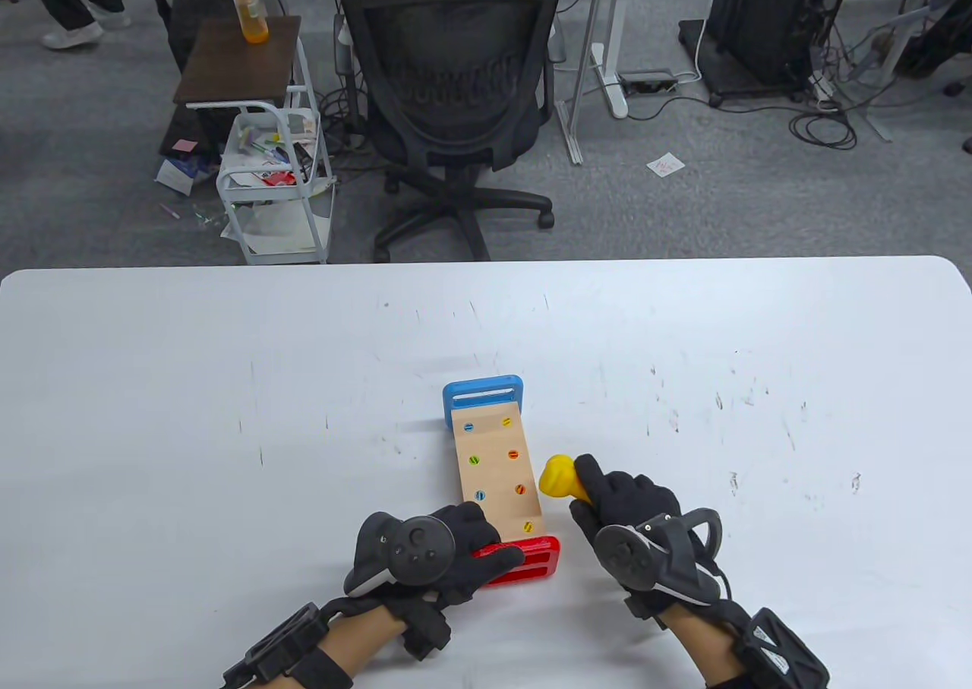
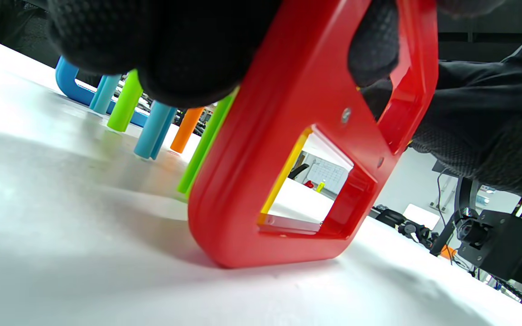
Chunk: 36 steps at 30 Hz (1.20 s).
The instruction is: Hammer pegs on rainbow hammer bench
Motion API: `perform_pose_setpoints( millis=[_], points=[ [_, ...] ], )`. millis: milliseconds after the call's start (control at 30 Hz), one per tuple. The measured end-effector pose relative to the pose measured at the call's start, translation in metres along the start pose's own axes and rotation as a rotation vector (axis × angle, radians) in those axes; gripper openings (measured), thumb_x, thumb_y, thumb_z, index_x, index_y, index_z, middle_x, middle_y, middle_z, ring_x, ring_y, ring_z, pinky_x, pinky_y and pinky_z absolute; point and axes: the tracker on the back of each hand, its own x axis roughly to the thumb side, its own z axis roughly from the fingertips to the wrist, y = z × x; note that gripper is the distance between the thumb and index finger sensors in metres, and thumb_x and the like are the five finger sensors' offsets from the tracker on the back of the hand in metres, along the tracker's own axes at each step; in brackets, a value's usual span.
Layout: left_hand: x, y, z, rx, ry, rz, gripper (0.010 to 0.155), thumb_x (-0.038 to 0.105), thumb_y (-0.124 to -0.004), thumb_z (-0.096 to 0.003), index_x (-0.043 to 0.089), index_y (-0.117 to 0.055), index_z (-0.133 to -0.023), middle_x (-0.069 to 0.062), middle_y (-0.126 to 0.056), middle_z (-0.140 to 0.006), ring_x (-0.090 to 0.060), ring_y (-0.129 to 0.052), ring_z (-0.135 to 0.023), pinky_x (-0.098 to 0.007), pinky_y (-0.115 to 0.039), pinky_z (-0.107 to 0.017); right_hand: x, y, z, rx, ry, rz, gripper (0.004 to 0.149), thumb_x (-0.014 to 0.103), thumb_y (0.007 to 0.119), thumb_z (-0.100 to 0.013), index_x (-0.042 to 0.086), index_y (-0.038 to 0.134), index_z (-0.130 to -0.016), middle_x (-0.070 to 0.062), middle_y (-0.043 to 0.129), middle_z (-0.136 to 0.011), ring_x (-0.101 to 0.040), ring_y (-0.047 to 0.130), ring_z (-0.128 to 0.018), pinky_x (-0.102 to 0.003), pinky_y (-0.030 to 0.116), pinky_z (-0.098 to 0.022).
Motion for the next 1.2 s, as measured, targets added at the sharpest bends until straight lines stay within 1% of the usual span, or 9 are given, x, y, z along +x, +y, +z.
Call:
perform_pose_setpoints(
  millis=[300,400,467,567,733,900,1033,1133,1200],
  points=[
    [-0.001,0.0,0.0,-0.012,0.001,0.006,0.061,0.077,-0.057,-0.0481,0.03,-0.092,-0.064,0.002,-0.086,-0.073,-0.024,-0.096,-0.054,-0.041,-0.087,-0.045,-0.015,0.025,-0.01,0.124,0.133,0.151,0.059,0.036,0.064,-0.063,0.01,0.05,-0.114,-0.026,0.08,-0.095,-0.049,0.085,-0.071,-0.067,0.069,-0.059],
    [-0.001,0.0,0.0,-0.015,0.0,0.008,0.061,0.077,-0.057,-0.048,0.031,-0.092,-0.064,0.002,-0.086,-0.074,-0.025,-0.096,-0.055,-0.041,-0.087,-0.046,-0.017,0.033,-0.011,0.216,0.159,0.201,0.059,0.035,0.062,-0.064,0.011,0.046,-0.115,-0.028,0.076,-0.098,-0.051,0.082,-0.075,-0.069,0.066,-0.06],
    [-0.001,0.0,0.0,-0.018,-0.001,0.011,0.061,0.077,-0.057,-0.0479,0.03,-0.092,-0.065,0.002,-0.086,-0.074,-0.025,-0.096,-0.055,-0.041,-0.087,-0.046,-0.018,0.04,-0.011,0.314,0.175,0.219,0.061,0.033,0.061,-0.065,0.01,0.04,-0.116,-0.031,0.069,-0.102,-0.053,0.077,-0.079,-0.07,0.063,-0.062],
    [-0.001,0.001,0.0,-0.025,0.001,0.017,0.061,0.077,-0.057,-0.0481,0.031,-0.092,-0.066,0.002,-0.086,-0.074,-0.025,-0.096,-0.056,-0.041,-0.087,-0.047,-0.017,0.044,-0.012,0.345,0.186,0.214,0.063,0.031,0.062,-0.065,0.009,0.035,-0.117,-0.034,0.063,-0.105,-0.055,0.073,-0.081,-0.071,0.06,-0.063],
    [-0.003,0.003,0.002,-0.042,0.012,0.036,0.06,0.076,-0.058,-0.049,0.03,-0.091,-0.07,0.001,-0.085,-0.078,-0.026,-0.096,-0.06,-0.042,-0.087,-0.049,-0.015,0.056,-0.01,0.464,0.207,0.222,0.071,0.031,0.063,-0.065,0.0,0.023,-0.115,-0.034,0.062,-0.107,-0.054,0.075,-0.082,-0.07,0.062,-0.063],
    [-0.005,0.005,0.004,-0.026,0.0,0.048,0.061,0.074,-0.059,-0.0494,0.029,-0.092,-0.074,0.0,-0.087,-0.079,-0.026,-0.098,-0.061,-0.043,-0.087,-0.05,-0.014,0.057,-0.011,0.456,0.202,0.216,0.073,0.033,0.064,-0.064,-0.003,0.025,-0.115,-0.033,0.064,-0.106,-0.053,0.077,-0.081,-0.069,0.064,-0.063],
    [-0.003,0.012,0.006,0.002,-0.013,0.032,0.064,0.071,-0.059,-0.0505,0.027,-0.094,-0.08,-0.002,-0.089,-0.083,-0.027,-0.099,-0.063,-0.044,-0.087,-0.051,-0.018,0.051,-0.01,0.481,0.224,0.165,0.082,0.046,0.061,-0.064,-0.002,0.018,-0.115,-0.035,0.055,-0.111,-0.058,0.07,-0.086,-0.072,0.059,-0.065],
    [0.001,0.019,0.009,0.042,-0.016,0.003,0.066,0.071,-0.059,-0.0505,0.027,-0.094,-0.084,-0.003,-0.089,-0.087,-0.027,-0.099,-0.066,-0.045,-0.087,-0.052,-0.021,0.036,-0.008,0.415,0.228,0.097,0.084,0.049,0.06,-0.064,0.001,0.016,-0.116,-0.037,0.045,-0.115,-0.063,0.061,-0.092,-0.076,0.052,-0.066],
    [0.004,0.026,0.011,0.087,-0.027,-0.021,0.065,0.072,-0.059,-0.0505,0.028,-0.091,-0.086,-0.002,-0.088,-0.089,-0.027,-0.099,-0.067,-0.045,-0.087,-0.053,-0.022,0.024,-0.006,0.322,0.213,0.058,0.085,0.05,0.061,-0.063,0.0,0.016,-0.116,-0.036,0.044,-0.117,-0.064,0.059,-0.094,-0.079,0.046,-0.066]
  ],
)
